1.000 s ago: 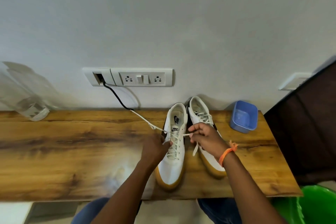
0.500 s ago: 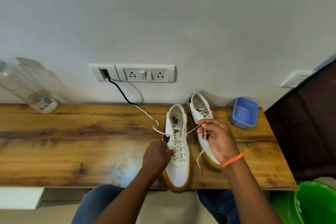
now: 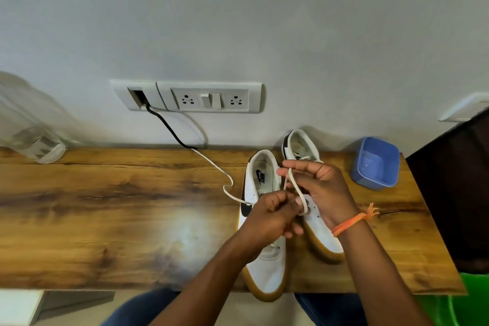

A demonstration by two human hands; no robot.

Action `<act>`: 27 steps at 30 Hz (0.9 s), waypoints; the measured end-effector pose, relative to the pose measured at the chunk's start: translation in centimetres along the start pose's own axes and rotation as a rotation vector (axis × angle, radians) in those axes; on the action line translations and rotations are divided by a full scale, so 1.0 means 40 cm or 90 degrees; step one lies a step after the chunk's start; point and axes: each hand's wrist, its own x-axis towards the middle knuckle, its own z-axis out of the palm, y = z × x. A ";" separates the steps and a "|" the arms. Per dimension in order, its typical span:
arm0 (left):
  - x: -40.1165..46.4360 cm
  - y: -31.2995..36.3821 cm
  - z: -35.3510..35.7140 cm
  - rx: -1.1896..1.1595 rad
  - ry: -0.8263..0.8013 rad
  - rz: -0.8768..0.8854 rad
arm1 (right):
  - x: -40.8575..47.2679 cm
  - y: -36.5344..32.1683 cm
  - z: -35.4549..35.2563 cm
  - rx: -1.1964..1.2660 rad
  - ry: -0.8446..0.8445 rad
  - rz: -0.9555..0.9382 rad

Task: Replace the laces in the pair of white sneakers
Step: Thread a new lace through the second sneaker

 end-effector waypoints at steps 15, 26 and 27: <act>-0.005 0.070 -0.157 -0.212 0.060 0.069 | 0.013 0.107 -0.053 -0.712 -0.056 -0.002; 0.025 0.023 -0.133 -0.067 0.177 -0.086 | -0.018 0.068 0.042 -0.362 -0.154 -0.264; 0.025 0.024 -0.141 -0.046 0.178 -0.097 | -0.017 0.077 0.041 -0.398 -0.147 -0.280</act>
